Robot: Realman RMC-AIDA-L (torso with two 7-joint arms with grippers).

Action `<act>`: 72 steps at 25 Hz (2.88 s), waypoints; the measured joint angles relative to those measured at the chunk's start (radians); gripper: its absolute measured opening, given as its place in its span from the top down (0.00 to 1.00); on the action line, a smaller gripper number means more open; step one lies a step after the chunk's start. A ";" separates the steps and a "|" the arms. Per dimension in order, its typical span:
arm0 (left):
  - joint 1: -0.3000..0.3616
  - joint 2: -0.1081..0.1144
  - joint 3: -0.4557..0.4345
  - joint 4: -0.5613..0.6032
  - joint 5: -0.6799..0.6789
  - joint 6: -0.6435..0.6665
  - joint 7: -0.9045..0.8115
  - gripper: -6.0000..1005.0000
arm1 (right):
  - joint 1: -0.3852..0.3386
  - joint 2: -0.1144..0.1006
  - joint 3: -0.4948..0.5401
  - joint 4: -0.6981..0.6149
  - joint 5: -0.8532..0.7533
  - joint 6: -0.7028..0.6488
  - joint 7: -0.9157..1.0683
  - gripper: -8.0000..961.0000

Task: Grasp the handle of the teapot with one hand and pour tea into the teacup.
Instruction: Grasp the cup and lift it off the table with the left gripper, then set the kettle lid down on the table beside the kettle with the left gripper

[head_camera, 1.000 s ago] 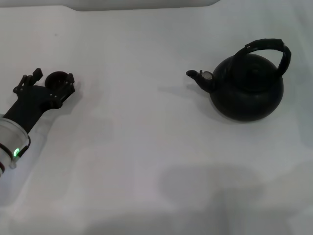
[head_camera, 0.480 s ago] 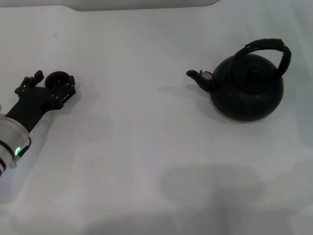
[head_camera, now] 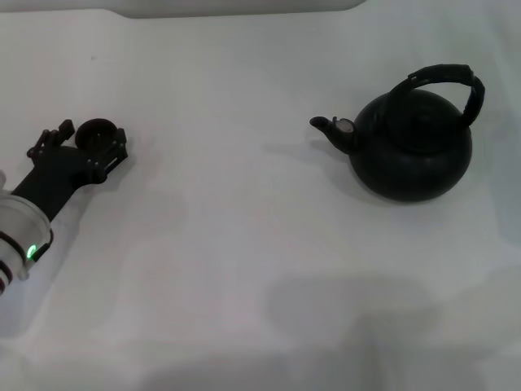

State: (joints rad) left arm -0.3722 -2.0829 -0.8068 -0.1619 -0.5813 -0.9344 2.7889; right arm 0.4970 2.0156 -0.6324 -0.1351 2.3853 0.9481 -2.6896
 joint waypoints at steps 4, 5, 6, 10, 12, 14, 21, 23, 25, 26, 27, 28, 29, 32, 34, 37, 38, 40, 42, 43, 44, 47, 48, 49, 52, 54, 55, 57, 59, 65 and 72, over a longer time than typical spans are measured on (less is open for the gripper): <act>-0.005 0.000 0.006 -0.003 0.000 0.019 0.000 0.12 | 0.000 0.000 -0.001 -0.002 0.000 0.000 -0.001 0.13; -0.006 0.000 0.006 -0.006 0.000 0.022 0.000 0.12 | 0.000 0.000 0.000 -0.003 0.000 0.000 -0.001 0.13; -0.006 0.000 0.006 -0.006 0.000 0.022 0.000 0.12 | 0.000 0.000 0.000 -0.003 0.000 0.000 -0.001 0.13; -0.007 0.000 0.006 -0.008 0.000 0.025 0.000 0.12 | 0.000 0.000 0.002 -0.004 0.000 -0.002 -0.003 0.13; -0.007 0.000 0.006 -0.008 0.000 0.026 0.000 0.12 | 0.001 0.000 0.003 -0.005 0.000 -0.002 -0.004 0.13; -0.007 0.000 0.006 -0.008 0.000 0.026 0.000 0.13 | 0.003 0.000 0.003 -0.005 0.000 -0.002 -0.004 0.13; -0.007 0.000 0.006 -0.004 0.000 0.028 0.000 0.13 | 0.006 0.000 0.006 -0.005 0.000 -0.002 -0.007 0.13; -0.007 0.000 0.006 -0.004 0.000 0.031 0.000 0.13 | 0.006 0.000 0.007 -0.005 0.000 -0.002 -0.007 0.13; -0.007 0.001 0.007 -0.006 0.000 0.039 0.000 0.13 | 0.006 0.000 0.008 -0.005 0.000 -0.002 -0.007 0.13; -0.007 0.001 0.007 -0.007 0.000 0.040 0.000 0.13 | 0.006 0.000 0.008 -0.005 0.000 -0.002 -0.007 0.13; -0.007 0.001 0.007 -0.008 0.000 0.042 0.000 0.13 | 0.006 0.000 0.009 -0.005 0.000 -0.002 -0.007 0.13; -0.007 0.001 0.008 -0.008 0.000 0.042 0.000 0.13 | 0.006 0.000 0.009 -0.005 0.000 -0.002 -0.007 0.13; -0.007 0.001 0.009 -0.008 0.000 0.042 0.000 0.17 | 0.006 0.000 0.009 -0.005 0.000 -0.002 -0.007 0.13; -0.007 0.001 0.010 -0.008 0.005 0.042 0.000 0.26 | 0.006 0.000 0.009 -0.005 0.000 -0.002 -0.007 0.13; -0.007 0.001 0.011 -0.008 0.018 0.039 0.000 0.28 | 0.006 0.000 0.009 -0.005 0.000 -0.002 -0.007 0.13; -0.007 0.001 0.011 -0.015 0.030 0.033 0.000 0.31 | 0.006 0.000 0.008 -0.005 0.000 -0.002 -0.007 0.13; -0.007 0.001 0.011 -0.022 0.036 0.031 0.000 0.31 | 0.006 0.000 0.008 -0.005 0.000 -0.002 -0.007 0.13; -0.007 0.002 0.011 -0.037 0.062 0.030 0.000 0.31 | 0.006 0.000 0.008 -0.005 0.000 -0.002 -0.007 0.13; -0.011 0.002 0.011 -0.057 0.099 0.029 -0.001 0.31 | 0.006 0.000 0.008 -0.005 0.000 -0.002 -0.007 0.13; -0.014 0.002 0.011 -0.068 0.122 0.028 -0.002 0.31 | 0.006 0.000 0.008 -0.005 0.000 -0.002 -0.007 0.13; -0.017 0.002 0.011 -0.078 0.144 0.028 -0.004 0.31 | 0.006 0.000 0.008 -0.005 0.000 -0.002 -0.007 0.13; -0.018 0.000 0.011 -0.117 0.232 0.027 -0.007 0.30 | 0.007 0.000 0.008 -0.005 0.000 -0.002 -0.007 0.13; -0.017 -0.001 0.011 -0.131 0.270 0.027 -0.007 0.30 | 0.007 0.000 0.008 -0.006 0.000 -0.002 -0.007 0.13; -0.015 -0.002 0.011 -0.140 0.299 0.026 -0.008 0.30 | 0.007 0.000 0.008 -0.006 0.000 -0.002 -0.007 0.13; -0.010 -0.003 0.029 -0.162 0.371 0.026 -0.010 0.30 | 0.008 0.000 0.008 -0.006 0.000 -0.002 -0.007 0.13; -0.008 -0.003 0.057 -0.170 0.378 0.026 -0.011 0.30 | 0.009 0.000 0.008 -0.007 0.000 -0.002 -0.007 0.13; -0.007 -0.003 0.073 -0.173 0.378 0.026 -0.012 0.30 | 0.009 0.000 0.008 -0.007 0.000 -0.002 -0.007 0.13; 0.001 -0.003 0.096 -0.179 0.380 0.025 -0.013 0.30 | 0.013 0.000 0.008 -0.008 0.000 -0.002 -0.008 0.13; 0.014 -0.003 0.104 -0.184 0.382 0.016 -0.014 0.30 | 0.015 0.000 0.008 -0.008 0.000 -0.002 -0.009 0.13; 0.044 -0.002 0.107 -0.186 0.381 -0.011 -0.013 0.30 | 0.021 0.000 0.008 -0.008 0.000 -0.002 -0.009 0.13; 0.045 -0.002 0.108 -0.183 0.381 -0.006 -0.014 0.31 | 0.023 0.000 0.008 -0.008 0.000 -0.003 -0.009 0.13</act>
State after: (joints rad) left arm -0.3268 -2.0847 -0.6986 -0.3452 -0.2005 -0.9408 2.7747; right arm 0.5204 2.0156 -0.6243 -0.1426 2.3853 0.9450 -2.6981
